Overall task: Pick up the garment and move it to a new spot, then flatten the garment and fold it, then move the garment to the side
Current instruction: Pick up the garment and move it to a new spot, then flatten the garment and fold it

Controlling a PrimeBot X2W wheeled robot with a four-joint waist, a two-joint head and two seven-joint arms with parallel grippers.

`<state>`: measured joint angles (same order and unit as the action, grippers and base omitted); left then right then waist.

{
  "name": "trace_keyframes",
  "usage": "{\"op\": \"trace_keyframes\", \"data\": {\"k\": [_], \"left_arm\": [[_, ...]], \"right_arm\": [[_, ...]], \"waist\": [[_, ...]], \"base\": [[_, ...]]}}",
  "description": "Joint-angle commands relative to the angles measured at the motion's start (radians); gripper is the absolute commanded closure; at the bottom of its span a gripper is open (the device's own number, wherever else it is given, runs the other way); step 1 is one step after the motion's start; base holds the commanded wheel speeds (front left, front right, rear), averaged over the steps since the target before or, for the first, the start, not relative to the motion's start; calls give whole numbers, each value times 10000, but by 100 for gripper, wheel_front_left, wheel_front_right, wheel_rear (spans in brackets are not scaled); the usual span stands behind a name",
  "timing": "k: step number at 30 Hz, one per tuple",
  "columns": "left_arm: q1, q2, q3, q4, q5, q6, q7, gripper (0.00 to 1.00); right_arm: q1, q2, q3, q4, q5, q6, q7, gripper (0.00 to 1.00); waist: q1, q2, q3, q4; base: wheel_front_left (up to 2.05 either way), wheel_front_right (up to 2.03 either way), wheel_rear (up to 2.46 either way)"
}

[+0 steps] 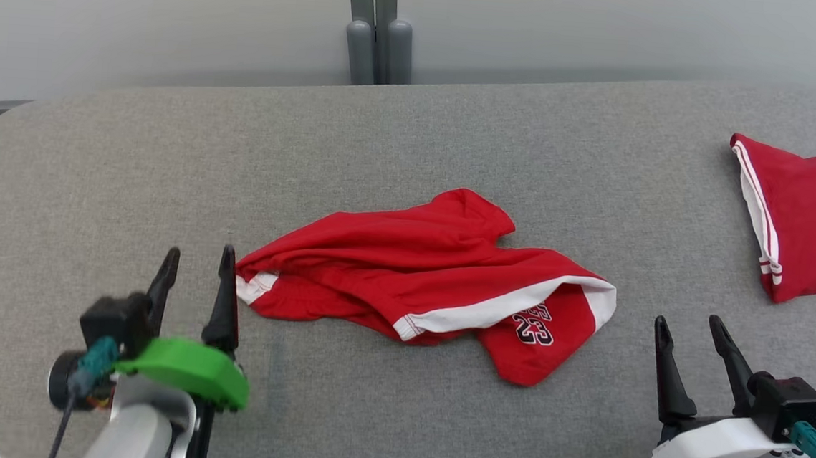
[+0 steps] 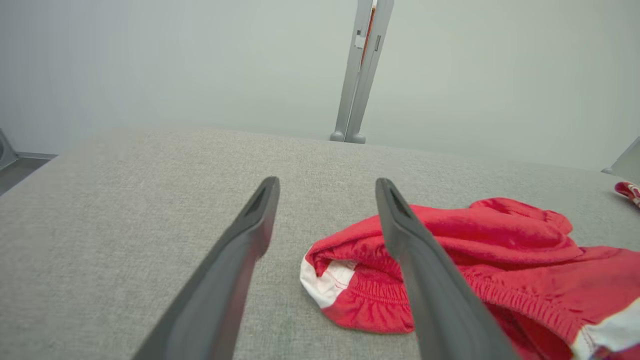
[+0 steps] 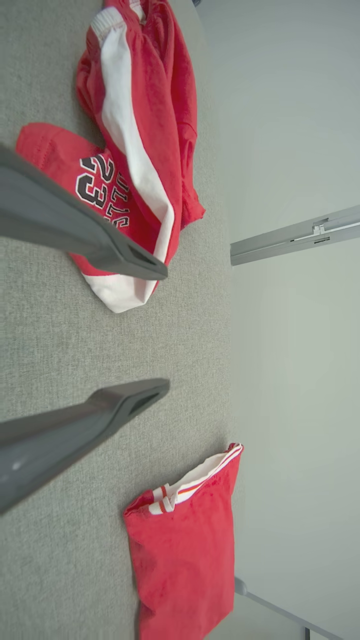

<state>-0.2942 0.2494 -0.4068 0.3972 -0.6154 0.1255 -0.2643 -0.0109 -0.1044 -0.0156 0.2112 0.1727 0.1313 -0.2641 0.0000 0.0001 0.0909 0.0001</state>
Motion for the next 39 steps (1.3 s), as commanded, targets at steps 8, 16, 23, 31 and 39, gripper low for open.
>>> {"op": "trace_keyframes", "data": {"k": [8, 16, 23, 31, 39], "left_arm": [[3818, -1227, 2429, -2843, 2395, -142, 4, 0], [5086, -1903, 3821, -3344, 3471, -1300, 3, 0], [5086, -1980, 4152, -3122, 3691, -1943, 2, 0], [4770, -1987, 3389, -2609, 3303, -2287, 2, 0], [3027, -1966, 335, -787, 1776, -2565, 387, 0]], "right_arm": [[739, -124, -257, -144, -204, -10, 0, 0], [1142, 72, -682, -14, -307, -10, 0, 0], [1167, 171, -686, 124, -399, -10, 0, 0], [973, 220, -521, 177, -396, -10, 0, 0], [583, 57, -123, 203, -220, -10, 0, 0]], "waist": [[0, -1, -775, 9], [0, -1, -1013, 165], [0, -1, -1138, 175], [0, -1, -1110, 113], [0, -1, -862, -344]], "base": [[0, 0, 0], [0, 0, 0], [0, 0, 0], [0, 0, 0], [0, 0, 0]]}}
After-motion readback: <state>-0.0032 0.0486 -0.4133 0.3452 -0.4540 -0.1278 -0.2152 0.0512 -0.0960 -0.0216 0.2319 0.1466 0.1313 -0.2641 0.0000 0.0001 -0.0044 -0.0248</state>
